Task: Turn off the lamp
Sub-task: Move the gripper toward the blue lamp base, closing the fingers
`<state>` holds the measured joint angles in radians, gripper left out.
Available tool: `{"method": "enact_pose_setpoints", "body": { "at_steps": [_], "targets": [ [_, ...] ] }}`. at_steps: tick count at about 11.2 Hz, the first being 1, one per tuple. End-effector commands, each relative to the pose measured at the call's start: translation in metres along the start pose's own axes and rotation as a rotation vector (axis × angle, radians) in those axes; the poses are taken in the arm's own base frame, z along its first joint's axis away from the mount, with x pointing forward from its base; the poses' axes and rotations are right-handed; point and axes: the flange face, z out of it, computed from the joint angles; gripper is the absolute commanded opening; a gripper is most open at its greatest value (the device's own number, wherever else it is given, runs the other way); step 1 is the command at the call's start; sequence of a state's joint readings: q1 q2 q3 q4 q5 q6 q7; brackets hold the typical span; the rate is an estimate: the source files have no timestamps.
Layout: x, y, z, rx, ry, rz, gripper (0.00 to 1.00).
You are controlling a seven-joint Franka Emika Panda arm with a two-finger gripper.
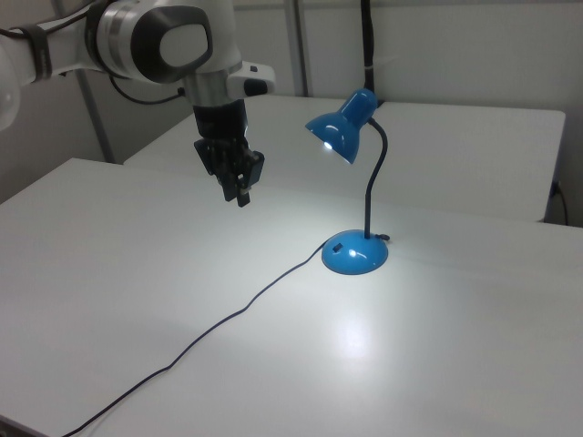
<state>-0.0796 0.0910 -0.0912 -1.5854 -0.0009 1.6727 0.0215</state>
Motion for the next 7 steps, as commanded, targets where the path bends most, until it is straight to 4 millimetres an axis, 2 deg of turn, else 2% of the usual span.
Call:
{"method": "enact_pose_setpoints", "body": {
  "at_steps": [1, 4, 7],
  "targets": [
    [-0.020, 0.003, -0.005, 0.032, 0.004, -0.001, 0.22],
    [-0.045, 0.002, 0.016, 0.054, 0.099, 0.015, 0.14],
    [-0.038, -0.001, 0.057, 0.064, 0.271, 0.073, 0.09]
  ]
}}
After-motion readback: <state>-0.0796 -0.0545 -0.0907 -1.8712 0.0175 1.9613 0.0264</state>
